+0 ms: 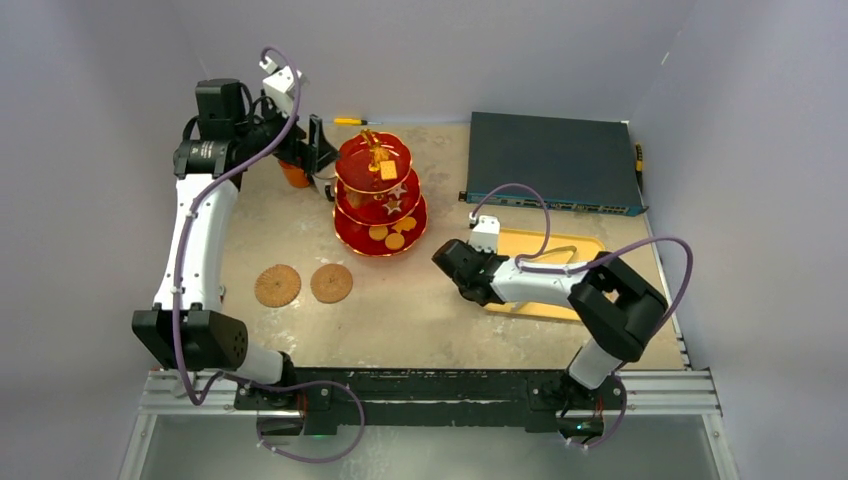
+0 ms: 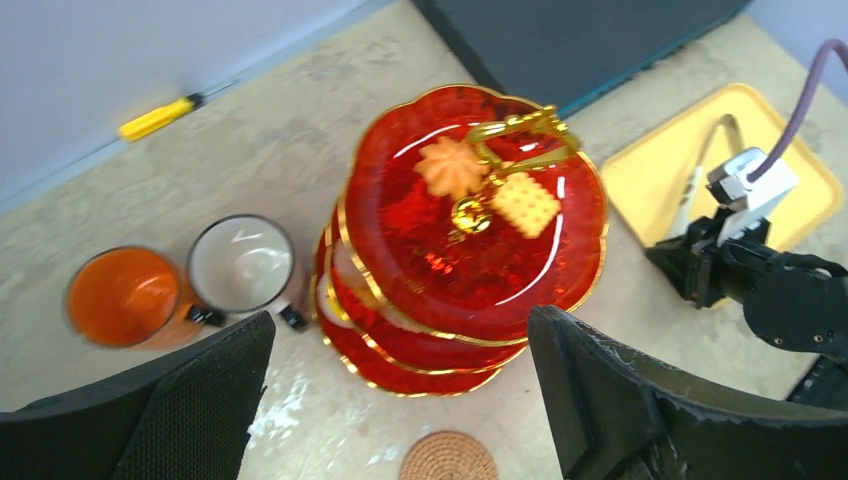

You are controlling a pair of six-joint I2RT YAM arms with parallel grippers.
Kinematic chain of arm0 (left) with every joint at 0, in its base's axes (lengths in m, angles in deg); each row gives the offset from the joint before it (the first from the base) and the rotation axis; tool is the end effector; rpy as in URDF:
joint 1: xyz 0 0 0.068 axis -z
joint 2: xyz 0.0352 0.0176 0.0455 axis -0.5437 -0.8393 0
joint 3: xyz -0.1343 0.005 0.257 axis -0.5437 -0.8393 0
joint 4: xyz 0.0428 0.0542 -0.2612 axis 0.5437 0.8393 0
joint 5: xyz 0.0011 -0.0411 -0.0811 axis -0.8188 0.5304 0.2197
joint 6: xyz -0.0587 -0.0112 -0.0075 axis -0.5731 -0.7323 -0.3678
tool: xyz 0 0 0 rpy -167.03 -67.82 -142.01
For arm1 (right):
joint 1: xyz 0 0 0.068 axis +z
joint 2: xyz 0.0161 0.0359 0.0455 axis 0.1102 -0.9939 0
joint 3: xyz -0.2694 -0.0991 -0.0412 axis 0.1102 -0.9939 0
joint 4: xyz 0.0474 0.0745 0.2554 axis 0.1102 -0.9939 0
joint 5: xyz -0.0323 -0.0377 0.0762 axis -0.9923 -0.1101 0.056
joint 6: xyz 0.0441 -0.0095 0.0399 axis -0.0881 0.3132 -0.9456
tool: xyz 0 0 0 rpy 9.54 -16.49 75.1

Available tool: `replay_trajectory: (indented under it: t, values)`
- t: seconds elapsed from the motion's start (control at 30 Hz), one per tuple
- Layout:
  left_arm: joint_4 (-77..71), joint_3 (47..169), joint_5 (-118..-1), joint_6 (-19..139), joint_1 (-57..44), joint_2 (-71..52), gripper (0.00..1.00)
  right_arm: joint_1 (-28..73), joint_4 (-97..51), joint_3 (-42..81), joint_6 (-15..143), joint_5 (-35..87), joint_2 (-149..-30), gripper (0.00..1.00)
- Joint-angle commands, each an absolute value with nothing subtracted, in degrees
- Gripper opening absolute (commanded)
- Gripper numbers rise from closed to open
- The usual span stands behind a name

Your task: Serve the afternoon tea

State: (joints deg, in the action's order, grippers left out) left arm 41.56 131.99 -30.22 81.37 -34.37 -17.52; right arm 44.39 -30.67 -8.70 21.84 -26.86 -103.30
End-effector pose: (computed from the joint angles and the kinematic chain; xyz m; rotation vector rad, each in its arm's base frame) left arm 0.3178 -0.0193 0.4531 0.5423 1.9435 -0.5541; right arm 0.2267 0.2268 0.1601 0.2446 2.1763 -0.0804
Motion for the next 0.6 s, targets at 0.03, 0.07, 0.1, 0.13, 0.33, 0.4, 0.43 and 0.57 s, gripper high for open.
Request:
replay_trajectory:
  t: [0.03,0.07,0.1,0.13,0.33,0.4,0.43,0.57]
  values:
    - [38.0,132.0,-22.2,81.1,-30.0,-19.9,0.98,44.6,-31.7,-8.7,20.8,-30.4,-95.3,0.26]
    - [37.0,131.7,-22.6,81.1,-29.0,-20.1,0.98,44.6,-30.8,-9.0,22.0,-30.4,-93.4,0.31]
    - [35.6,131.2,-23.0,81.1,-28.1,-20.3,0.98,44.5,-29.8,-9.3,23.4,-30.3,-91.2,0.35]
    - [34.6,131.0,-23.1,81.1,-27.4,-20.7,0.97,44.5,-28.5,-9.7,24.8,-30.1,-89.1,0.41]
    - [30.7,130.7,-23.0,80.7,-25.6,-24.6,0.89,44.5,-21.3,-11.9,34.0,-28.5,-76.2,0.59]
    - [29.6,130.5,-23.1,80.3,-25.3,-25.9,0.83,44.6,-20.6,-11.5,35.2,-28.7,-73.8,0.59]
    - [29.0,130.3,-23.0,80.0,-25.1,-26.3,0.79,44.5,-20.5,-11.2,35.6,-28.9,-73.0,0.59]
    - [25.5,129.1,-23.0,78.6,-24.3,-27.1,0.72,44.6,-20.8,-9.7,36.5,-29.4,-71.6,0.59]
